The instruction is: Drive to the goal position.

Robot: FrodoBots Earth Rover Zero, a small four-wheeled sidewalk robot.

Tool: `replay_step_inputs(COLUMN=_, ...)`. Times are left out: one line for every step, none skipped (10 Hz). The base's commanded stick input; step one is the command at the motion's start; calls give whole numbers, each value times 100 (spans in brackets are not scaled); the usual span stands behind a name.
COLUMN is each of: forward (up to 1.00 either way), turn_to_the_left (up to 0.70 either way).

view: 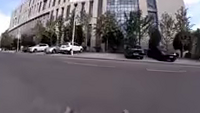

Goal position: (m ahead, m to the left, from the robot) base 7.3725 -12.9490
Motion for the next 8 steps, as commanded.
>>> replay_step_inputs(forward=70, turn_to_the_left=-14)
replay_step_inputs(forward=70, turn_to_the_left=-14)
replay_step_inputs(forward=70, turn_to_the_left=-14)
replay_step_inputs(forward=70, turn_to_the_left=-14)
replay_step_inputs(forward=70, turn_to_the_left=-14)
replay_step_inputs(forward=70, turn_to_the_left=-14)
replay_step_inputs(forward=70, turn_to_the_left=-14)
replay_step_inputs(forward=70, turn_to_the_left=-14)
